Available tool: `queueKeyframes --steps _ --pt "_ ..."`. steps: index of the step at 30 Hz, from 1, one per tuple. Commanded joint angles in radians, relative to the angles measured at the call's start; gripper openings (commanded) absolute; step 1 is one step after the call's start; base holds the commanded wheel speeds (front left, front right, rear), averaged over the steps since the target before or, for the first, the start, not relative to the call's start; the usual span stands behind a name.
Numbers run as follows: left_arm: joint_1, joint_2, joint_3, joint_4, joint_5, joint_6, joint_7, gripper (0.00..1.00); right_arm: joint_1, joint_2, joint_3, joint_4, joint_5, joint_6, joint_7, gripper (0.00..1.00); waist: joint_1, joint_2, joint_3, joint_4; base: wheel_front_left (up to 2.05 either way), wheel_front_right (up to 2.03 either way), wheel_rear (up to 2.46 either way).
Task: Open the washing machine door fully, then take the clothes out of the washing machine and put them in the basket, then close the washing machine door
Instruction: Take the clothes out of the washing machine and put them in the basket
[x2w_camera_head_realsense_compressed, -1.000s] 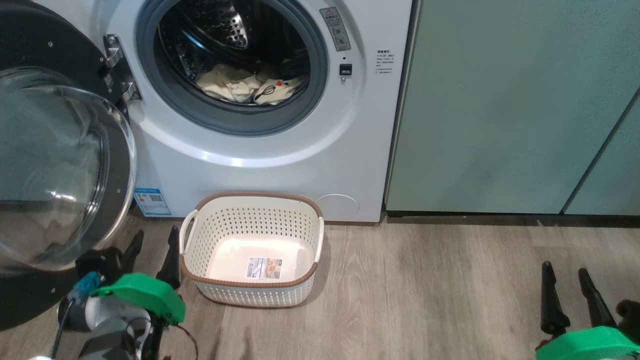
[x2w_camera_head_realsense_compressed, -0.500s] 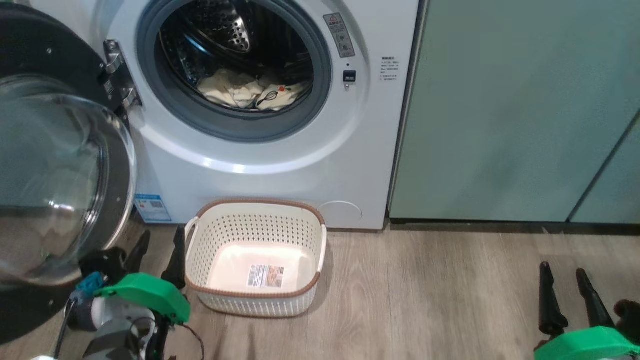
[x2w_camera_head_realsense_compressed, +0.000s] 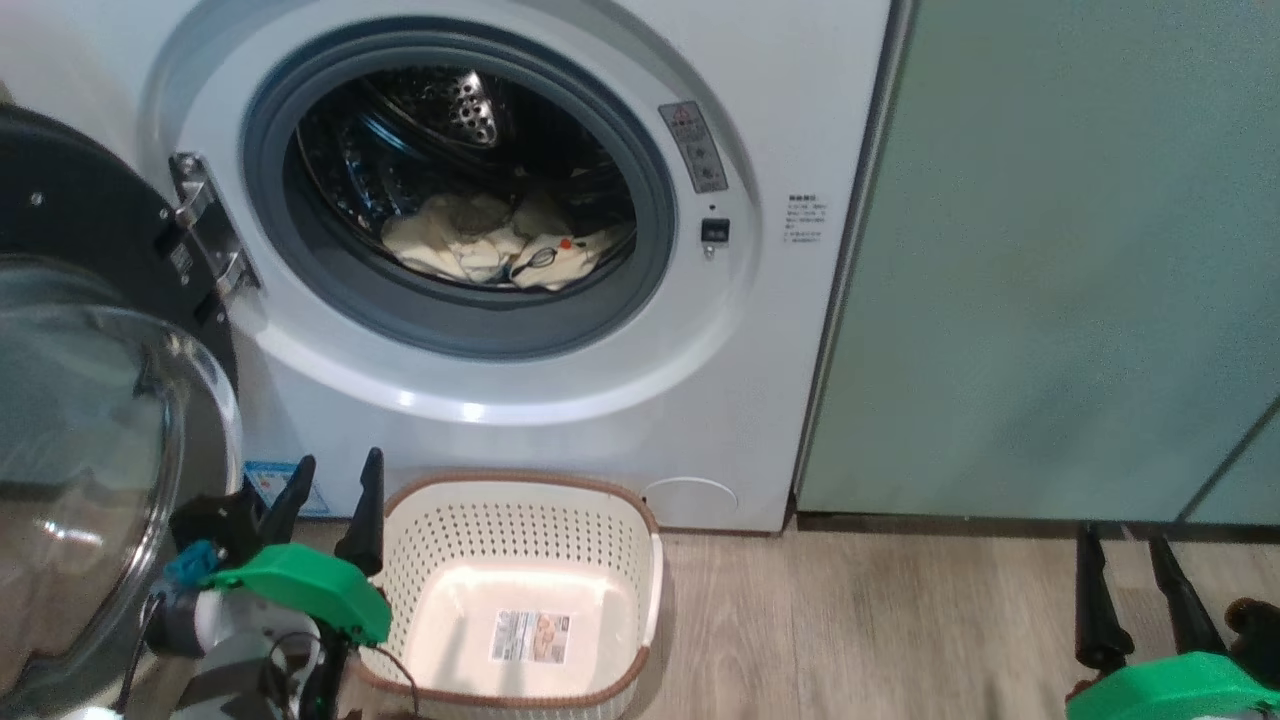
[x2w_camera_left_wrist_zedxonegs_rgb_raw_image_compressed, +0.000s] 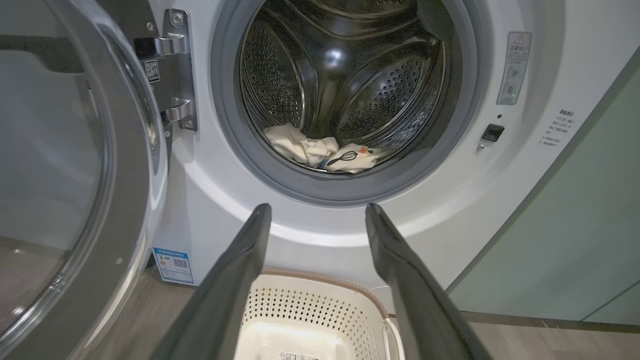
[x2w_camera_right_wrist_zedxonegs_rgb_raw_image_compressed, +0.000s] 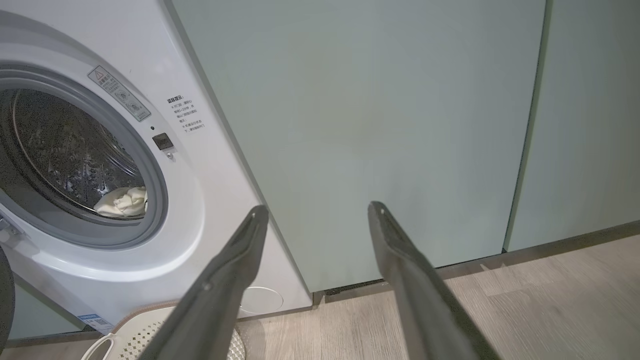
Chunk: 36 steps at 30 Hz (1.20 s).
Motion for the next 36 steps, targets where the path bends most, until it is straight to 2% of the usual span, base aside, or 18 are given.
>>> queueKeyframes --steps 1,8,23,29,36 --pt "-0.058 0.027 0.026 -0.037 -0.011 -0.001 -0.006 1.00 -0.043 -0.005 0.022 -0.031 -0.002 0.004 -0.010 1.00 -0.0002 0.0000 0.000 0.001 1.29 -1.29 0.00" --pt "-0.042 0.028 0.024 -0.044 -0.004 -0.001 -0.006 1.00 -0.043 -0.006 0.023 -0.030 -0.002 0.004 -0.010 1.00 -0.0002 0.0000 0.002 0.004 0.74 -0.74 0.00" --pt "-0.042 0.013 0.037 -0.018 0.030 -0.001 -0.006 1.00 -0.048 -0.008 0.027 -0.029 0.000 0.004 -0.010 1.00 -0.0002 0.0000 0.010 -0.003 0.02 -0.02 0.00" --pt "-0.063 0.018 0.034 0.032 0.047 0.002 -0.006 1.00 -0.051 -0.006 0.031 -0.029 0.000 0.004 -0.010 1.00 -0.0002 0.0000 0.016 -0.009 0.00 0.00 0.00" --pt "-0.121 0.036 0.000 0.122 0.091 0.029 0.007 1.00 -0.058 -0.006 0.037 -0.031 0.002 0.004 -0.010 1.00 -0.0002 0.0000 0.037 -0.019 0.00 0.00 0.00"
